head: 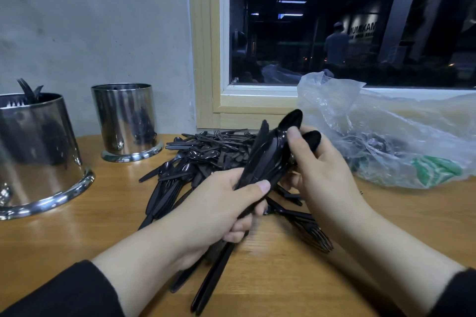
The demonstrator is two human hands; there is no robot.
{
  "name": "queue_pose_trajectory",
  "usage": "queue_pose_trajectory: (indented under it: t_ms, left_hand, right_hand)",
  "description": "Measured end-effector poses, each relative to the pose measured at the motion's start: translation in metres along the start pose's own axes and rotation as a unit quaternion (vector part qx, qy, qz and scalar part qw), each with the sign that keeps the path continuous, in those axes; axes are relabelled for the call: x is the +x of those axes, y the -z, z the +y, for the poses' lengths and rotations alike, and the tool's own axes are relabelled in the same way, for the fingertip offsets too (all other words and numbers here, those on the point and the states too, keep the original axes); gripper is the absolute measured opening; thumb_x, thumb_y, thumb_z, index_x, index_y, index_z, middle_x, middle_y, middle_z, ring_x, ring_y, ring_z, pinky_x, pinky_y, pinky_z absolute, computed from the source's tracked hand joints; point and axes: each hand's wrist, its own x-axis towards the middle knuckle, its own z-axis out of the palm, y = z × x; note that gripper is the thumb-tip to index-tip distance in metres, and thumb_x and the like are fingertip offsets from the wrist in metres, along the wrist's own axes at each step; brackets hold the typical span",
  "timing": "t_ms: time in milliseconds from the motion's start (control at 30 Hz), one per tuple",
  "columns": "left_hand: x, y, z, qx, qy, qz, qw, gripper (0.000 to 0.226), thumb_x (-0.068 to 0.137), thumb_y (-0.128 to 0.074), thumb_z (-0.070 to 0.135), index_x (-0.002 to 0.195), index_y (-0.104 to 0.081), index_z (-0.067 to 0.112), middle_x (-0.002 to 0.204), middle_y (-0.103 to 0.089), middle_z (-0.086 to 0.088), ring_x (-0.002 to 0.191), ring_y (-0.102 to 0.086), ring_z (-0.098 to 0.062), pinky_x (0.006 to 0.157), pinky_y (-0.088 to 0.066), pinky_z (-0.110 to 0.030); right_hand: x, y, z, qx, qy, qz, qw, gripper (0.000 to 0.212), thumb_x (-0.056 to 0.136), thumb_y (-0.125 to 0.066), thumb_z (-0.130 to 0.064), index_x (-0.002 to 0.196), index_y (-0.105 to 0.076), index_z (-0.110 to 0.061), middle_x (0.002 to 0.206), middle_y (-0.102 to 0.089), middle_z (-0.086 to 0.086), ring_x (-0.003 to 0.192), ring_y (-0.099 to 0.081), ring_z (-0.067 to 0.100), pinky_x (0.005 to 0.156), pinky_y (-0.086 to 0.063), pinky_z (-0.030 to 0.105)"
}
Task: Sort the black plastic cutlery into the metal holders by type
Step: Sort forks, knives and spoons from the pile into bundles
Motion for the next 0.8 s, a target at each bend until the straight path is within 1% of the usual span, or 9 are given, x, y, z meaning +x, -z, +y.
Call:
queue_pose_trajectory:
  t_ms: [100, 200, 300, 400, 500, 567, 633, 733, 800]
  left_hand:
    - [-0.002, -0.001, 0.001, 0.044, 0.011, -0.02, 0.999, 0.028, 0.103, -0.058, 0.025, 0.104, -0.055, -0.002, 0.073, -0.057, -0.001, 0.051, -0.031, -0.012, 0.043, -0.027, -0.02]
    - [-0.003, -0.002, 0.003, 0.053, 0.005, -0.011, 0.999, 0.03, 0.103, -0.057, 0.029, 0.097, -0.055, 0.0, 0.074, -0.06, -0.002, 0.049, -0.031, -0.011, 0.043, -0.029, -0.019]
    - [-0.004, -0.002, 0.004, 0.036, -0.007, -0.002, 0.999, 0.028, 0.104, -0.054, 0.034, 0.091, -0.057, 0.009, 0.074, -0.062, -0.002, 0.048, -0.032, -0.011, 0.042, -0.027, -0.019]
    - [-0.003, -0.001, 0.003, 0.014, -0.013, -0.003, 1.0, 0.03, 0.104, -0.053, 0.037, 0.093, -0.058, 0.01, 0.075, -0.065, -0.003, 0.048, -0.032, -0.011, 0.042, -0.026, -0.02]
    - [-0.002, 0.0, 0.001, -0.006, -0.02, 0.026, 0.999, 0.03, 0.103, -0.056, 0.037, 0.101, -0.063, 0.008, 0.08, -0.07, -0.008, 0.047, -0.033, -0.011, 0.042, -0.026, -0.02]
    - [-0.001, 0.001, 0.001, -0.008, -0.028, 0.037, 0.999, 0.026, 0.103, -0.057, 0.036, 0.1, -0.065, 0.011, 0.081, -0.071, -0.01, 0.047, -0.034, -0.011, 0.041, -0.028, -0.019]
    - [-0.001, 0.003, 0.001, -0.002, -0.032, 0.033, 0.999, 0.024, 0.103, -0.057, 0.035, 0.1, -0.065, 0.013, 0.079, -0.07, -0.009, 0.047, -0.034, -0.011, 0.041, -0.029, -0.019]
    - [0.0, 0.002, 0.004, -0.003, -0.038, 0.043, 0.998, 0.024, 0.105, -0.055, 0.034, 0.107, -0.064, 0.012, 0.076, -0.069, -0.006, 0.047, -0.035, -0.011, 0.042, -0.03, -0.018]
    - [0.0, 0.003, 0.006, 0.001, -0.057, 0.05, 0.997, 0.021, 0.106, -0.053, 0.033, 0.102, -0.062, 0.014, 0.076, -0.069, -0.006, 0.046, -0.036, -0.011, 0.042, -0.03, -0.019]
  right_hand:
    - [0.003, 0.006, -0.002, 0.023, 0.014, 0.036, 0.999, 0.039, 0.09, -0.062, -0.059, 0.098, -0.067, -0.021, 0.09, -0.072, 0.018, 0.065, -0.058, 0.024, 0.055, -0.044, 0.036]
    - [0.002, 0.007, -0.003, 0.037, 0.024, 0.044, 0.998, 0.038, 0.094, -0.065, -0.047, 0.084, -0.065, -0.01, 0.081, -0.066, 0.03, 0.059, -0.052, 0.025, 0.052, -0.041, 0.033]
    - [-0.002, 0.006, -0.006, 0.034, 0.035, 0.054, 0.997, 0.032, 0.098, -0.063, -0.04, 0.08, -0.066, -0.013, 0.068, -0.065, 0.018, 0.057, -0.05, 0.024, 0.053, -0.038, 0.038]
    - [-0.002, 0.006, -0.008, 0.039, 0.047, 0.059, 0.996, 0.025, 0.099, -0.061, -0.03, 0.077, -0.065, -0.019, 0.063, -0.06, 0.006, 0.055, -0.047, 0.02, 0.048, -0.036, 0.032]
    - [-0.001, 0.006, -0.01, 0.028, 0.057, 0.071, 0.995, 0.019, 0.1, -0.059, -0.022, 0.083, -0.062, -0.016, 0.069, -0.058, 0.007, 0.055, -0.049, 0.015, 0.044, -0.038, 0.026]
    - [0.0, 0.007, -0.008, -0.002, 0.069, 0.076, 0.995, 0.016, 0.1, -0.059, -0.024, 0.087, -0.061, -0.016, 0.08, -0.058, 0.019, 0.06, -0.051, 0.017, 0.048, -0.04, 0.03]
    - [-0.001, 0.008, -0.01, -0.033, 0.092, 0.067, 0.993, 0.015, 0.101, -0.059, -0.029, 0.09, -0.062, -0.019, 0.088, -0.06, 0.023, 0.064, -0.054, 0.022, 0.056, -0.042, 0.036]
    - [-0.003, 0.005, -0.022, -0.062, 0.121, 0.057, 0.989, 0.02, 0.1, -0.057, -0.039, 0.089, -0.065, -0.023, 0.085, -0.067, 0.014, 0.06, -0.057, 0.02, 0.055, -0.044, 0.037]
    - [-0.004, -0.002, -0.033, -0.068, 0.125, 0.064, 0.988, 0.023, 0.096, -0.057, -0.046, 0.091, -0.066, -0.025, 0.086, -0.071, 0.007, 0.065, -0.063, 0.026, 0.058, -0.052, 0.046]
